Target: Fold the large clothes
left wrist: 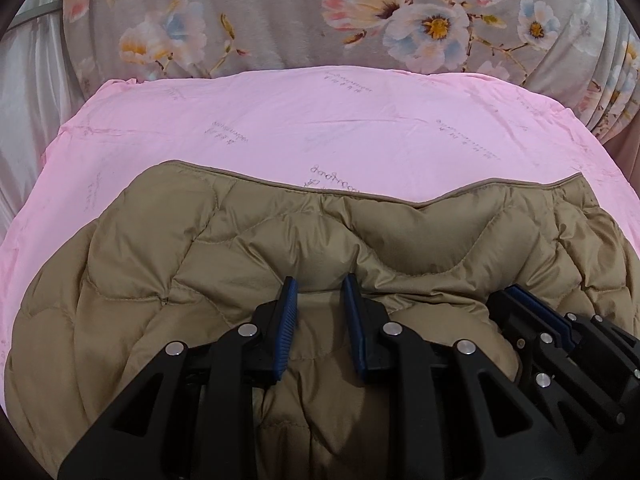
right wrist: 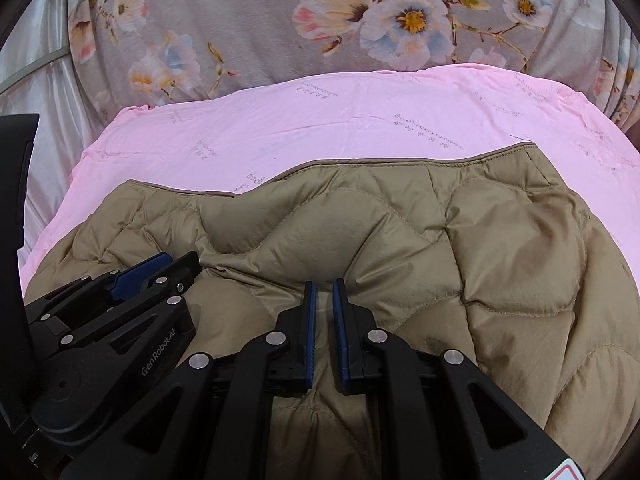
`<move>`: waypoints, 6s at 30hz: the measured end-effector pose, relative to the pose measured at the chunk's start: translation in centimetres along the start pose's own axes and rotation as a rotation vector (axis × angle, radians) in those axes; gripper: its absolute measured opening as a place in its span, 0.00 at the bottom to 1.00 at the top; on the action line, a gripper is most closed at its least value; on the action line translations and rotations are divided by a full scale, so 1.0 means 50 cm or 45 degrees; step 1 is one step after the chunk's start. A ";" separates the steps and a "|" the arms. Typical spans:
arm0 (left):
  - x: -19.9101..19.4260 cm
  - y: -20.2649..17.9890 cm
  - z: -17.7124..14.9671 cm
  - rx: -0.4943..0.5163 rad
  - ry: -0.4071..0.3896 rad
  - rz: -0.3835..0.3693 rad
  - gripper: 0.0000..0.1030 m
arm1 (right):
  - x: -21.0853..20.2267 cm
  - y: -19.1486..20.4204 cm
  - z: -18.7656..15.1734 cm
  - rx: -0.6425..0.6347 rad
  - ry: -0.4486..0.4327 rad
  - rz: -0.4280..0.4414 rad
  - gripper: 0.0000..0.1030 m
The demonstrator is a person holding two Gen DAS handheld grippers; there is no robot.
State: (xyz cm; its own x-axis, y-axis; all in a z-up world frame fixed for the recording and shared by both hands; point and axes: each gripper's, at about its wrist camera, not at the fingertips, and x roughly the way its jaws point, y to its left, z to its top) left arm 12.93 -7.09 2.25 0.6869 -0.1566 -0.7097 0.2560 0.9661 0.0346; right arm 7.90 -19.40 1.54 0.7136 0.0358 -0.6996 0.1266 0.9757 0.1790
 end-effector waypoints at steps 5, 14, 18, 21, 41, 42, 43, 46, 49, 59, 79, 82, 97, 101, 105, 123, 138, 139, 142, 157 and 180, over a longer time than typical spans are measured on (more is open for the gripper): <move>0.001 -0.001 0.001 0.014 -0.003 0.006 0.22 | 0.001 -0.001 0.002 0.006 0.001 0.010 0.11; -0.109 0.045 -0.039 -0.054 -0.022 -0.065 0.34 | -0.103 0.028 -0.031 0.008 -0.043 0.125 0.13; -0.137 0.048 -0.087 -0.038 -0.026 -0.054 0.34 | -0.124 0.070 -0.091 -0.089 -0.038 0.099 0.13; -0.135 0.042 -0.116 -0.013 -0.063 -0.021 0.35 | -0.121 0.075 -0.120 -0.117 -0.057 0.068 0.13; -0.245 0.165 -0.160 -0.228 -0.076 -0.214 0.61 | -0.143 0.086 -0.110 -0.114 0.006 0.097 0.13; -0.268 0.196 -0.169 -0.261 -0.085 -0.190 0.66 | -0.152 0.090 -0.106 -0.106 -0.001 0.126 0.13; -0.286 0.229 -0.179 -0.304 -0.088 -0.169 0.72 | -0.159 0.095 -0.100 -0.106 -0.006 0.150 0.13; -0.303 0.318 -0.206 -0.447 -0.055 -0.136 0.77 | -0.159 0.119 -0.085 -0.143 -0.004 0.150 0.13; -0.277 0.393 -0.234 -0.618 0.026 -0.145 0.79 | -0.128 0.131 -0.083 -0.134 0.049 0.136 0.13; -0.194 0.409 -0.239 -0.811 0.017 -0.305 0.93 | -0.097 0.127 -0.102 -0.105 0.075 0.139 0.13; -0.402 0.159 0.031 -0.198 -0.380 -0.566 0.09 | -0.022 0.170 -0.013 0.132 0.284 0.417 0.12; -0.415 0.171 0.038 -0.187 -0.378 -0.561 0.08 | -0.124 0.109 -0.044 0.094 0.256 0.414 0.11; -0.430 -0.071 0.012 0.093 -0.280 -0.681 0.08 | -0.250 -0.050 -0.155 0.197 0.215 0.356 0.07; -0.380 -0.168 -0.021 0.156 -0.153 -0.741 0.08 | -0.324 -0.133 -0.169 0.200 0.156 0.207 0.08; -0.308 -0.250 -0.062 0.202 -0.012 -0.755 0.08 | -0.359 -0.193 -0.186 0.261 0.130 0.112 0.11; -0.398 -0.135 -0.033 0.078 -0.111 -0.853 0.72 | -0.459 -0.241 0.013 0.310 -0.179 0.224 0.52; -0.270 0.091 0.149 -0.178 -0.147 -0.259 0.61 | -0.194 -0.118 0.234 0.563 0.139 0.172 0.68; -0.259 0.087 0.156 -0.176 -0.136 -0.262 0.61 | -0.175 -0.118 0.229 0.576 0.167 0.213 0.63; -0.228 0.074 0.175 -0.174 -0.108 -0.290 0.60 | -0.166 -0.126 0.211 0.545 0.123 0.265 0.20; -0.048 -0.129 0.190 -0.112 0.099 -0.401 0.51 | -0.176 -0.295 0.069 0.547 -0.091 0.022 0.12; 0.067 -0.203 0.139 0.026 0.012 -0.218 0.61 | -0.077 -0.356 0.028 0.657 -0.060 0.173 0.14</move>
State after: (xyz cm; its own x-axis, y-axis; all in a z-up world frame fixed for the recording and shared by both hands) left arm 17.37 -18.84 4.43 0.6253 -0.3168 -0.7132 0.3828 0.9209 -0.0734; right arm 3.86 -37.18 2.03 0.7757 0.1329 -0.6170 0.3449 0.7294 0.5907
